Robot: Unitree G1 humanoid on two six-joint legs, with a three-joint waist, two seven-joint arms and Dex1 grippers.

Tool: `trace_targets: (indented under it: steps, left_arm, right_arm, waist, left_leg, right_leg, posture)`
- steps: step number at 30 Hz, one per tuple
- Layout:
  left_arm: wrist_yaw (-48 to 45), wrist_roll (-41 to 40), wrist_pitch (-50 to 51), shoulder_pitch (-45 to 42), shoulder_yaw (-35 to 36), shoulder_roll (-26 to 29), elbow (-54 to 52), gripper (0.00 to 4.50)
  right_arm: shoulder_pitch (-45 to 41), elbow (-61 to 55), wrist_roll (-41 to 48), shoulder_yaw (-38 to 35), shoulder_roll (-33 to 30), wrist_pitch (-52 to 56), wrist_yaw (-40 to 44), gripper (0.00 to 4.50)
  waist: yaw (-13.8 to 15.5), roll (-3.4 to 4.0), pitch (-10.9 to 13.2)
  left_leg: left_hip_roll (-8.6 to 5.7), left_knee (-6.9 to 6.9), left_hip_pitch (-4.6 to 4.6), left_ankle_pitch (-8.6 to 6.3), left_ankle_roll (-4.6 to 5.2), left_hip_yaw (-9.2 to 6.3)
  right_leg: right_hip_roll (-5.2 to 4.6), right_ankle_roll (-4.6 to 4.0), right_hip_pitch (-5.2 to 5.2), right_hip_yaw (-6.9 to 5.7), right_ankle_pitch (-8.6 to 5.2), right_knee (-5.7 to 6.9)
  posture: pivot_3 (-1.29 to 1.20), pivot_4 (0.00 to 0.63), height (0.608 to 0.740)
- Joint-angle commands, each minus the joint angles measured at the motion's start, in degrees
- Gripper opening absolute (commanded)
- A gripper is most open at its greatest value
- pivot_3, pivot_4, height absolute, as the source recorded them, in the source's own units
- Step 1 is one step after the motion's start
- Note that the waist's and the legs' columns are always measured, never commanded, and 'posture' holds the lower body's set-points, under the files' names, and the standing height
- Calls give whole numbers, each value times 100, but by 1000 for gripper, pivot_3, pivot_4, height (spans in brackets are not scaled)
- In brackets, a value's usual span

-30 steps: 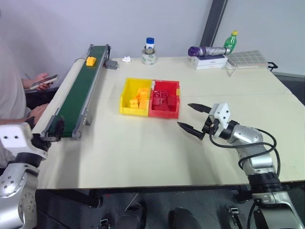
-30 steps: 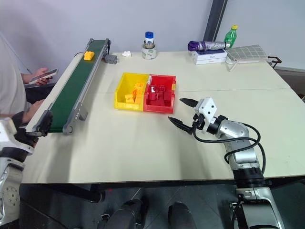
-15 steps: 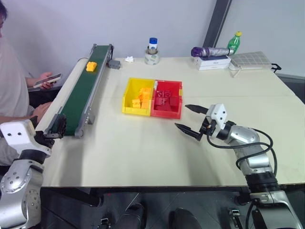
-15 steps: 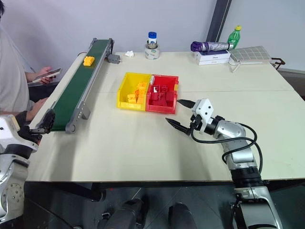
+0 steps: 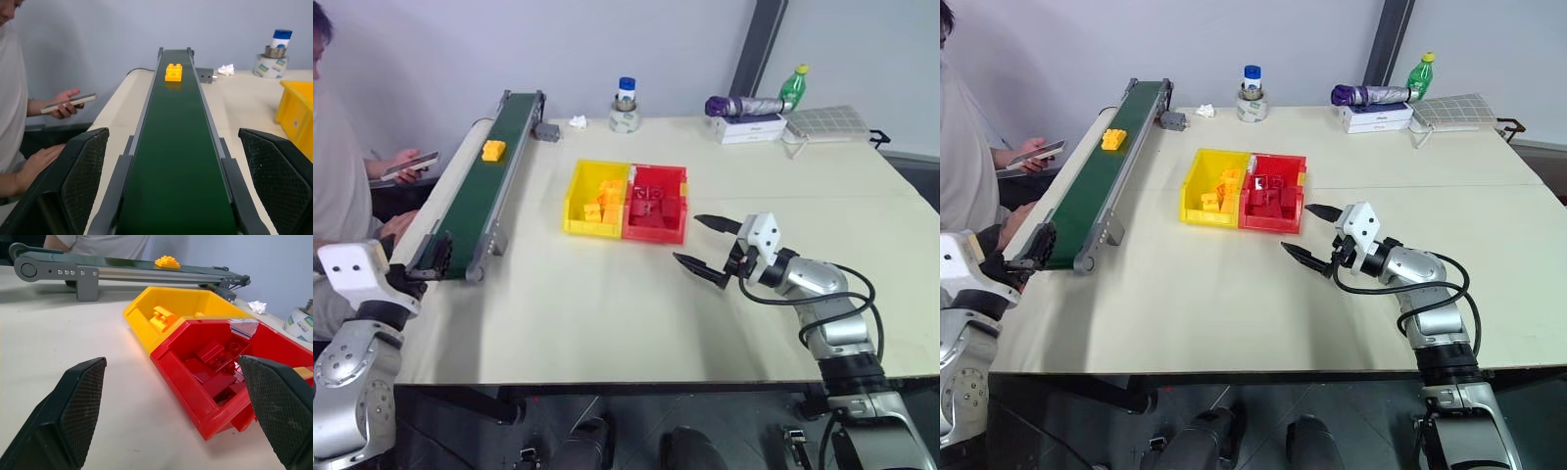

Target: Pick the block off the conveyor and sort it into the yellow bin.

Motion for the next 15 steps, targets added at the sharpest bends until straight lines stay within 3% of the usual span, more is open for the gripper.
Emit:
trace_targets:
  steps: [1,10,15]
  left_arm:
    - [60,-33,14,-35,43,57,-94,4478]
    - [63,-296,611,-354,-28,252,-53,4478]
    - [90,146,838,-823,-240,781,572,4478]
  right_arm:
    - [-60,-200,32,-94,2,-78,-38,4500]
    - [-40,-209,23,-90,14,-94,-60,4500]
    - [-67,-181,-8,-54,53,-120,-96,4500]
  waist:
    - [0,0,0]
    - [10,0,0]
    - [4,0,0]
  left_leg:
    - [0,0,0,0,0,0]
    - [0,0,-1,0,0,0]
    - [0,0,0,0,0,0]
  right_leg:
    - [0,0,0,0,0,0]
    - [0,0,-1,0,0,0]
    - [0,0,-2,0,0,1]
  posture:
    - [0,150,740]
    - [0,150,740]
    - [0,150,740]
